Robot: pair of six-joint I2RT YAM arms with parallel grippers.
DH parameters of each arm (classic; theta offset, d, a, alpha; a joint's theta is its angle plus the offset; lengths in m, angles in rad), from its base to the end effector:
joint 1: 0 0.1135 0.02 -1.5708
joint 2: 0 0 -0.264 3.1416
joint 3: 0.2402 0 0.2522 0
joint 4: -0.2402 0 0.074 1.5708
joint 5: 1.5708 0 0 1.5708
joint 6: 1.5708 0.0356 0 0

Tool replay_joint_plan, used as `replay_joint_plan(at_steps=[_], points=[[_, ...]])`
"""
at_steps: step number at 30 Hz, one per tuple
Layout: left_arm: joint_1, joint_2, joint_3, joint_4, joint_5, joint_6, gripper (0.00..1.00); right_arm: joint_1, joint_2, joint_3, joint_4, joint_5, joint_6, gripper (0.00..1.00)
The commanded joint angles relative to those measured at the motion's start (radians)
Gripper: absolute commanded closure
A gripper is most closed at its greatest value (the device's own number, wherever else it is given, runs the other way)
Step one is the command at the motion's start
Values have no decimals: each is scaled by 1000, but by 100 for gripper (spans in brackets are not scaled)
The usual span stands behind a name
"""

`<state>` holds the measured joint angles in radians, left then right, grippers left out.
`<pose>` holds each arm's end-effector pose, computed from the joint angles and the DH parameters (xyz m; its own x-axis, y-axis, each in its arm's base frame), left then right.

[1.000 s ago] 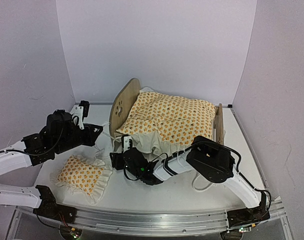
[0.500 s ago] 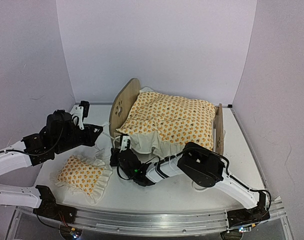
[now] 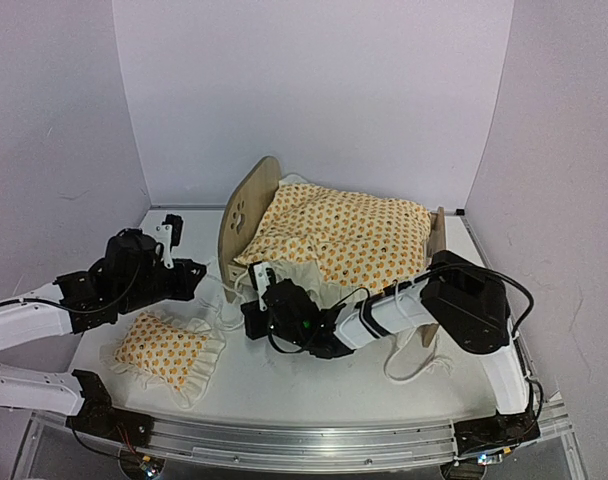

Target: Set up the pet bed

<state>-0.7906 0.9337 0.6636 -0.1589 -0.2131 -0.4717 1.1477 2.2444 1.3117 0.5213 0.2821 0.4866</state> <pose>0.1559 -0.1468 0.2729 -0.5148 -0.1111 -0.8501 0.3654 0.8685 -0.3349 0.2053 0.4317 0.1156 -0.5057 -0.0291 -0.8622 -0.6047 0.7247 0.3302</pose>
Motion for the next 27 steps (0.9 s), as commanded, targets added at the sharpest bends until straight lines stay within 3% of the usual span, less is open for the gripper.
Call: replay_joint_plan(at_steps=[1, 4, 10, 14, 20, 24, 27], points=[[5, 38, -56, -23, 21, -99, 100, -82, -119, -20, -89, -205, -52, 98], [5, 53, -100, -36, 49, -167, 100, -115, -117, 7, -105, -321, -113, 98], [5, 158, -93, -137, 69, -237, 100, -117, -115, 71, -208, -292, -197, 96], [5, 181, -82, -149, 103, -227, 99, -119, -125, 80, -242, -301, -246, 90], [5, 28, -97, -136, 87, -196, 43, -119, -140, 85, -259, -347, -286, 91], [5, -75, -110, -28, 98, -145, 24, -120, -144, 85, -247, -417, -317, 100], [18, -41, -107, 142, 296, -83, 22, -121, -149, 83, -233, -485, -351, 100]])
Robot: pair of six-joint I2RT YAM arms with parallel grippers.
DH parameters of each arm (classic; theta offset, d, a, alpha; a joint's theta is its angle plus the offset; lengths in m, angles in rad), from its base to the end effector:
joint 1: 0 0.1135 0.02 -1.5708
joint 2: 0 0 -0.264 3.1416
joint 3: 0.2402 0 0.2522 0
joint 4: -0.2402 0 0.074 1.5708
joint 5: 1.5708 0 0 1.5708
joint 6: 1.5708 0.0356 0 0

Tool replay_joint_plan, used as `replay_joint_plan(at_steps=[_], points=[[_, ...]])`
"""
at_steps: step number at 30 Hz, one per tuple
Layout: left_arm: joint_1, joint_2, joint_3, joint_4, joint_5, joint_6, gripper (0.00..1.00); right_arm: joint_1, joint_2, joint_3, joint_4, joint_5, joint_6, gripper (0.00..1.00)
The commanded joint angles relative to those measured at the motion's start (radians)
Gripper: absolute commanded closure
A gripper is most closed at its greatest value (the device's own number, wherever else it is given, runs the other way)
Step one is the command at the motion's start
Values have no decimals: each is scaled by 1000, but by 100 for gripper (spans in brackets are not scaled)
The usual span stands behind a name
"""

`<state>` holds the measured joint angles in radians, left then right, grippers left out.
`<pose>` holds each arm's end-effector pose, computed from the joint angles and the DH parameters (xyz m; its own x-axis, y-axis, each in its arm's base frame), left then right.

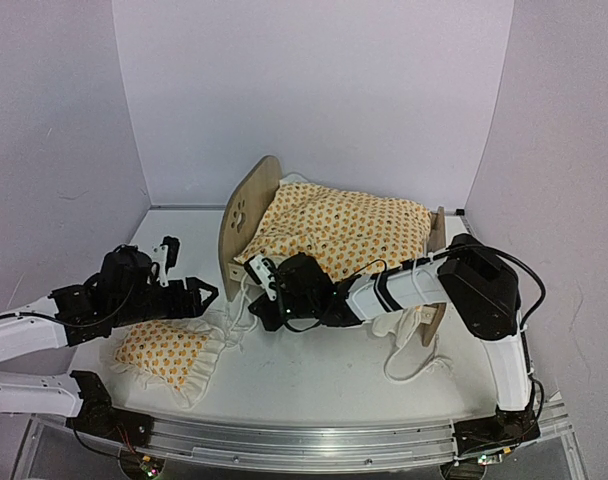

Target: Set up the pet bed

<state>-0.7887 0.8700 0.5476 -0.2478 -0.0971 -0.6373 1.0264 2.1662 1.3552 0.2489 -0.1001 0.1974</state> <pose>0.1386 -0.1347 0.2355 -0.6917 -0.1440 -0.7077 0.2949 0.8382 -0.4588 0.2419 0.4064 0.1375 -0.4462 -0.3602 -0.8193 -0.8234 0.5238 0.2182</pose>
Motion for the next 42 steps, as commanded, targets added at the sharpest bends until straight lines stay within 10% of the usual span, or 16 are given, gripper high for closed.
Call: replay_joint_plan(at_steps=[1, 9, 17, 36, 42], points=[[22, 67, 20, 303, 256, 90, 24, -2, -72, 41, 44, -124, -65, 100], [145, 239, -133, 713, 555, -138, 38, -53, -58, 32, 182, -263, 110, 100], [147, 369, -218, 882, 574, -15, 37, -68, -20, 61, 256, -318, 313, 100], [147, 575, -82, 892, 455, 143, 57, -67, -26, 74, 257, -363, 350, 100], [147, 611, -51, 878, 457, 152, 86, -67, -37, 73, 256, -366, 360, 100]])
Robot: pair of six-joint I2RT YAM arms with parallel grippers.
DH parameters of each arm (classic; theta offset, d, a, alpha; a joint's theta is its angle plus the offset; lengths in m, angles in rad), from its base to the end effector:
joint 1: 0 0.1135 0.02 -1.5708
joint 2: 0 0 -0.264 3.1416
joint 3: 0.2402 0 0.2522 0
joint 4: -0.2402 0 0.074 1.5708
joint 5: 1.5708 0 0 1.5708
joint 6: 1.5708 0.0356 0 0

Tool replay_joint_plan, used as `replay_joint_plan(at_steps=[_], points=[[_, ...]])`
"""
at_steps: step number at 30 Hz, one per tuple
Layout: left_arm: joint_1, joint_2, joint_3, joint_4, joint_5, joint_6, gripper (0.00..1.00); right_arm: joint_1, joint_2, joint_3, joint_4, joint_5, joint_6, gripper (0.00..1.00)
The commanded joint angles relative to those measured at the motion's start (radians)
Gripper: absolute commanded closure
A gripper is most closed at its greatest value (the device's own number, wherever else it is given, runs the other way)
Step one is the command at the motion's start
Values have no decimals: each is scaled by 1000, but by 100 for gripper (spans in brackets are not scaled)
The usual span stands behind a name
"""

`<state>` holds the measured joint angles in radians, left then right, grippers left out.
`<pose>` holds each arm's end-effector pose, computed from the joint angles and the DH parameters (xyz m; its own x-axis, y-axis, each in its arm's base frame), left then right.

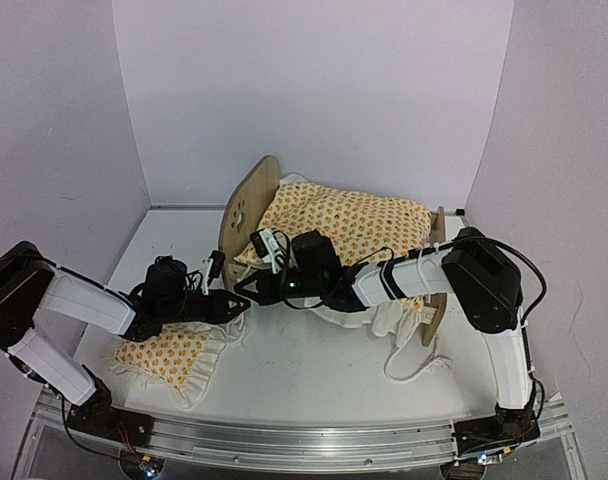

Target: Set up the pet bed

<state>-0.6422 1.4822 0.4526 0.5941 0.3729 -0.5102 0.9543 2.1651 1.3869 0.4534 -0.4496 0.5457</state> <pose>0.2096 -0.1730 0.1522 -0.6964 -0.0471 -0.7161 0.5526 0.6015 -0.5769 0.2677 0.4046 0.1692 -0.6627 -0.1267 -0.7381 -0.7359 0.2930 0.6104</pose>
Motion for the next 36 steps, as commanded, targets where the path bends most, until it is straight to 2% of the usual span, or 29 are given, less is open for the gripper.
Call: replay_joint_plan(at_steps=[1, 2, 3, 8, 12, 17, 23, 26, 34, 36], points=[[1, -5, 46, 30, -14, 23, 93, 5, -38, 39, 51, -8, 12, 100], [1, -10, 47, 27, -10, 19, 99, 5, -47, 37, 39, 13, 9, 96], [1, -17, 48, 25, -2, 8, 100, 4, -58, 34, 6, 50, 2, 87], [25, -23, 51, 23, 74, -116, 100, 4, -140, -20, -135, 145, -48, 57], [48, 2, 60, 24, 127, -210, 100, 5, -194, -118, -136, 132, -56, 49], [53, -8, 70, 27, 129, -255, 100, 24, -186, -190, -30, 103, -106, 49], [55, -34, 68, 29, 142, -282, 100, 49, -110, -145, 61, 172, -102, 48], [56, -45, 61, 28, 143, -290, 100, 59, -76, -126, 108, 180, -84, 52], [64, -80, 39, 30, 143, -299, 100, 74, -57, -146, 130, 240, -57, 74], [64, -80, 36, 30, 145, -300, 100, 74, -67, -161, 142, 256, -54, 88]])
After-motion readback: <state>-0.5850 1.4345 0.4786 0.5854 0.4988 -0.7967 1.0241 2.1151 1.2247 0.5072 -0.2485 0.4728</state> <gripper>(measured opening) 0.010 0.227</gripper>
